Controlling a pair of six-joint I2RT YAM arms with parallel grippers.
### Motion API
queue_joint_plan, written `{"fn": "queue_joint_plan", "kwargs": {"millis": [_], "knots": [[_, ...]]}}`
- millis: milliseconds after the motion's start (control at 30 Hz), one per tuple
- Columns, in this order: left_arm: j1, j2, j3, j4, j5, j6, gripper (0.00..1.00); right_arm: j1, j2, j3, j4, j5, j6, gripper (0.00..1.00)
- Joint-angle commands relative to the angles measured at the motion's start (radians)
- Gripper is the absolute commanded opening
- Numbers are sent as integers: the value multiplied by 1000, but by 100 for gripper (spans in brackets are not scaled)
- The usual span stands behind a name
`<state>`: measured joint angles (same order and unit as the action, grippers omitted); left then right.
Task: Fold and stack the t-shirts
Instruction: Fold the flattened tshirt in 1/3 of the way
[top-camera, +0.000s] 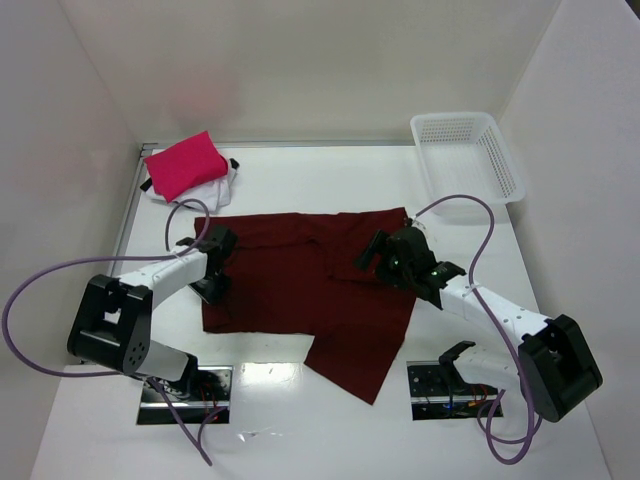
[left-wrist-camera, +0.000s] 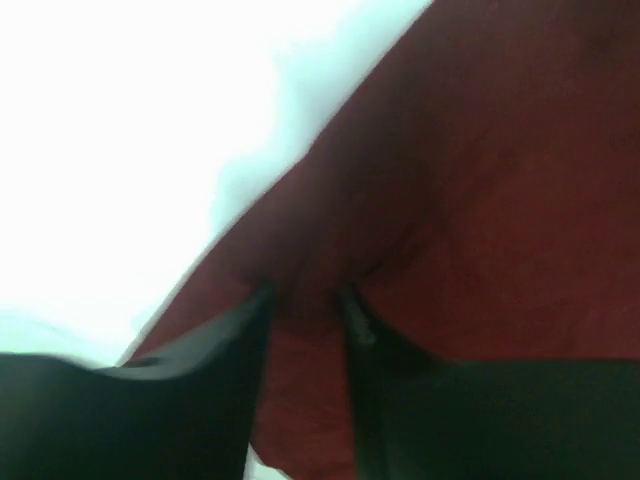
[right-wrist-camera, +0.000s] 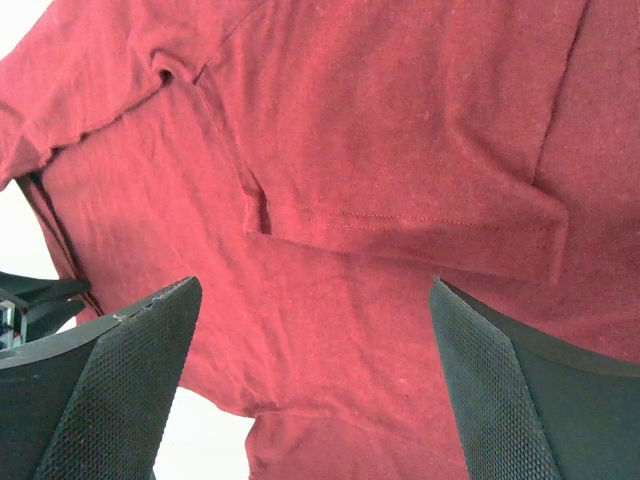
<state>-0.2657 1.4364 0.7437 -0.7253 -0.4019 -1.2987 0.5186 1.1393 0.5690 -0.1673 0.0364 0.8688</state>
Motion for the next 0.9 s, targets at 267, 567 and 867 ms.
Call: {"fn": "queue_joint_plan", "kwargs": {"millis": [267,567,867], "knots": [[33,12,46,-155,-38,-122,0,-5,-24,17,73,14,-17,100],[33,-207,46,-111,6,-113,37,-5,38,37,95,14,-17,100],[33,-364,14,-5,26,5,46,-5,249,254,114,5,-111,100]]}}
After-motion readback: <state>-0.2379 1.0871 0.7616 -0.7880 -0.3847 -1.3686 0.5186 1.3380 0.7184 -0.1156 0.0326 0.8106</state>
